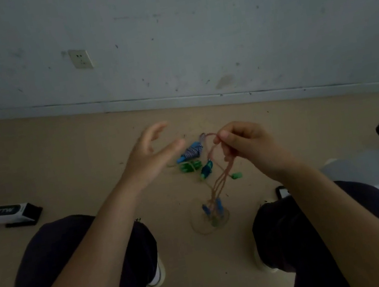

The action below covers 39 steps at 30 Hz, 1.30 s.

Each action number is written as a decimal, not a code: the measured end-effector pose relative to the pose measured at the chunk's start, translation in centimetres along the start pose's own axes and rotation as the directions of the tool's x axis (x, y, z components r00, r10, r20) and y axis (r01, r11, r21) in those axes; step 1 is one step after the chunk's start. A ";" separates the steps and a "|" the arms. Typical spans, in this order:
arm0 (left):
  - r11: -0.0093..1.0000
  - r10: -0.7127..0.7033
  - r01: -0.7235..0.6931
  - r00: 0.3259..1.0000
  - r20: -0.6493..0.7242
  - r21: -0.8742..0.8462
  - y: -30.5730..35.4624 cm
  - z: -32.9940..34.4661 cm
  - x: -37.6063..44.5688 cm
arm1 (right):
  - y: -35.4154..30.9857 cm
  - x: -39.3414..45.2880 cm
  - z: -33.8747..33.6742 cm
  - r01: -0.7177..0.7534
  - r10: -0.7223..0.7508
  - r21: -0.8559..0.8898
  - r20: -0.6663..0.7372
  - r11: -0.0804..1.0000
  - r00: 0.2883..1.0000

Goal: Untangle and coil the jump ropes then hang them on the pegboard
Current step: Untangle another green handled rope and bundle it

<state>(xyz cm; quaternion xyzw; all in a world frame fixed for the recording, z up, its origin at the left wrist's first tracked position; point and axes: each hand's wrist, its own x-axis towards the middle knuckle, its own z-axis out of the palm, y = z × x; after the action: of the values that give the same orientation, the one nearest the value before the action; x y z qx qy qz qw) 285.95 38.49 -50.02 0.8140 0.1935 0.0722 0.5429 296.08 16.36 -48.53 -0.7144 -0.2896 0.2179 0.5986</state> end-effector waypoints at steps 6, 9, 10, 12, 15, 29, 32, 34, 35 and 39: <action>0.992 0.112 -0.073 0.897 0.427 -0.106 0.2 3.6 -1.0 | -0.2 0.0 1.3 -0.031 -0.023 0.300 0.175 0.954 0.984; 0.993 0.083 -0.050 0.937 0.339 -0.105 0.5 2.6 -0.8 | -0.2 0.2 0.1 -0.009 -0.011 0.249 0.080 0.968 0.997; 0.993 0.079 -0.050 0.956 0.281 -0.110 0.5 2.0 -0.6 | 0.0 0.2 -0.5 -0.003 -0.003 0.157 0.037 0.988 0.999; 0.976 0.072 -0.029 0.978 0.193 -0.215 0.3 0.8 -0.2 | 0.4 0.2 -1.1 -0.013 0.013 -0.069 -0.001 0.998 1.000; 0.900 0.042 0.008 0.994 0.106 -0.436 0.0 -0.2 0.2 | 0.7 0.1 -0.7 -0.019 0.048 -0.302 0.088 0.953 0.995; 0.966 0.014 0.012 0.995 0.099 -0.258 0.2 -0.1 -0.3 | 0.3 -0.2 -1.2 -0.044 0.046 0.011 -0.184 0.999 0.982; 0.981 -0.005 0.014 0.999 0.050 -0.195 0.1 0.1 -0.3 | 0.3 -0.3 -1.1 -0.072 0.081 0.068 -0.136 0.995 0.987; 0.963 -0.022 0.037 0.998 0.060 -0.267 0.1 0.1 -0.2 | 0.2 -0.2 -0.9 -0.076 0.076 0.003 -0.125 0.997 0.989; 0.956 -0.015 0.037 0.997 0.076 -0.292 0.2 0.0 -0.2 | 0.1 -0.2 -0.8 -0.076 0.074 -0.012 -0.129 0.997 0.989; 0.965 0.019 0.012 0.993 0.116 -0.263 0.1 -0.4 -0.3 | 0.3 -0.1 -1.0 -0.072 0.063 -0.056 -0.150 0.996 0.987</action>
<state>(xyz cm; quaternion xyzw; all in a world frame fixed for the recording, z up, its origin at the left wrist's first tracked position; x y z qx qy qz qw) 285.53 38.69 -49.70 0.7380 0.1484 0.0503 0.6564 296.75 15.51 -48.62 -0.7559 -0.2266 0.1754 0.5887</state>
